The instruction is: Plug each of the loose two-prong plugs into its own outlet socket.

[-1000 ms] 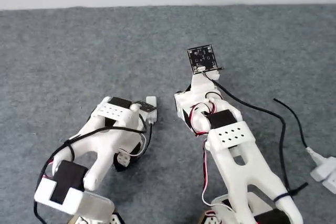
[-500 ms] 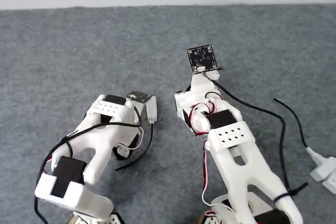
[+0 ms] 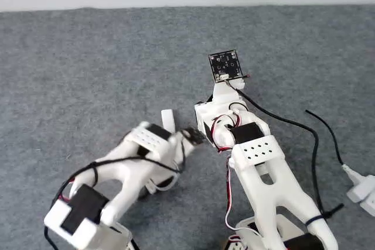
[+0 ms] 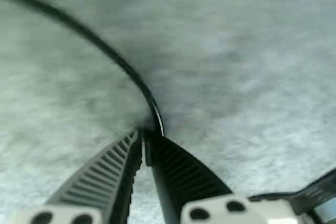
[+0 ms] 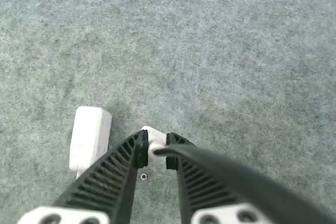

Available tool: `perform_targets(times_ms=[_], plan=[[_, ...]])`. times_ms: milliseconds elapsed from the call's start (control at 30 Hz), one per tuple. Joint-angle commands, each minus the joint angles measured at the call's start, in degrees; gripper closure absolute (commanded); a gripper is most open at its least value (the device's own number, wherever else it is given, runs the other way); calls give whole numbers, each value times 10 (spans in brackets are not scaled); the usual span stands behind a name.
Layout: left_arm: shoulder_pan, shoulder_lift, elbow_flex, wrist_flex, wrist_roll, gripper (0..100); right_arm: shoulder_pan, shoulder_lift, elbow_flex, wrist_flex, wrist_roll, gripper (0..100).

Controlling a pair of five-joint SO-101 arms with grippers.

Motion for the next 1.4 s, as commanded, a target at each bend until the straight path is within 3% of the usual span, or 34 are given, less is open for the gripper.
perform_targets(times_ms=[0,200,567,767,1033,1367], plan=[[29,-24,6,-4,-2,987,1,-22,-43,2,8,991],[5,-30,-10,-67,80,987,1,-22,-43,2,8,991],[-114,-30,-153,-156,290,987,22,-22,-55,3,7,991],[-120,-30,-155,-222,323,987,29,-22,-55,1,7,991],[-120,-15,-158,-400,331,987,55,-23,-59,1,5,991],[-142,152,-279,-378,417,977,104,-23,-78,6,-25,991]])
